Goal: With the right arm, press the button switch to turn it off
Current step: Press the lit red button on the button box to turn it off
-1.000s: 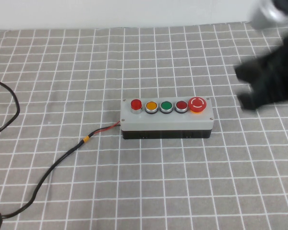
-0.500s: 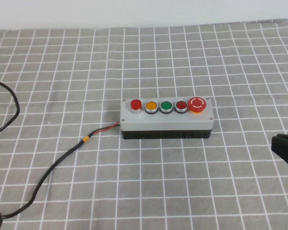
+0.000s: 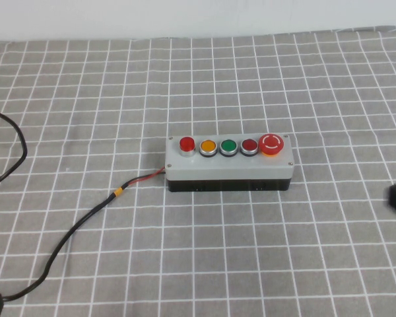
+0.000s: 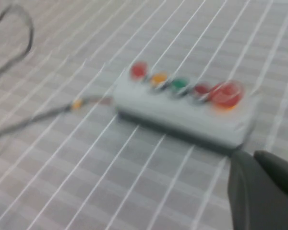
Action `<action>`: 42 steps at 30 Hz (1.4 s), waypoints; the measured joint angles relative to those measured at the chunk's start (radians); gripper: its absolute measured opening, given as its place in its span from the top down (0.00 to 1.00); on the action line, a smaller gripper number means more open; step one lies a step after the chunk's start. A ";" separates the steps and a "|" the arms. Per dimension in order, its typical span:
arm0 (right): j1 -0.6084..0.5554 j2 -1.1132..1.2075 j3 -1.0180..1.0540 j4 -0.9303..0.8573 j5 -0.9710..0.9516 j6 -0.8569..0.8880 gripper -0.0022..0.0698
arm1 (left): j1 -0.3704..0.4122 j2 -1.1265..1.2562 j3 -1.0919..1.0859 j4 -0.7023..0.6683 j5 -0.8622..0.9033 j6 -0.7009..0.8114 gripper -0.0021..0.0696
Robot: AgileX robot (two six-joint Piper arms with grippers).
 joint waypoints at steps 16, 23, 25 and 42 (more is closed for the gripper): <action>-0.527 -0.508 0.121 -0.006 0.131 -0.015 0.99 | 0.000 0.000 0.000 0.000 0.000 0.000 0.98; -0.532 -0.597 0.289 -0.006 0.135 -0.015 0.99 | 0.000 0.000 0.000 0.000 0.000 0.000 0.98; -0.532 -0.638 0.342 -0.006 0.135 -0.015 0.99 | 0.000 0.000 0.000 0.000 0.000 0.000 0.98; -0.574 -0.683 0.510 0.047 0.130 -0.149 0.99 | 0.000 0.000 0.000 0.000 0.000 0.000 0.98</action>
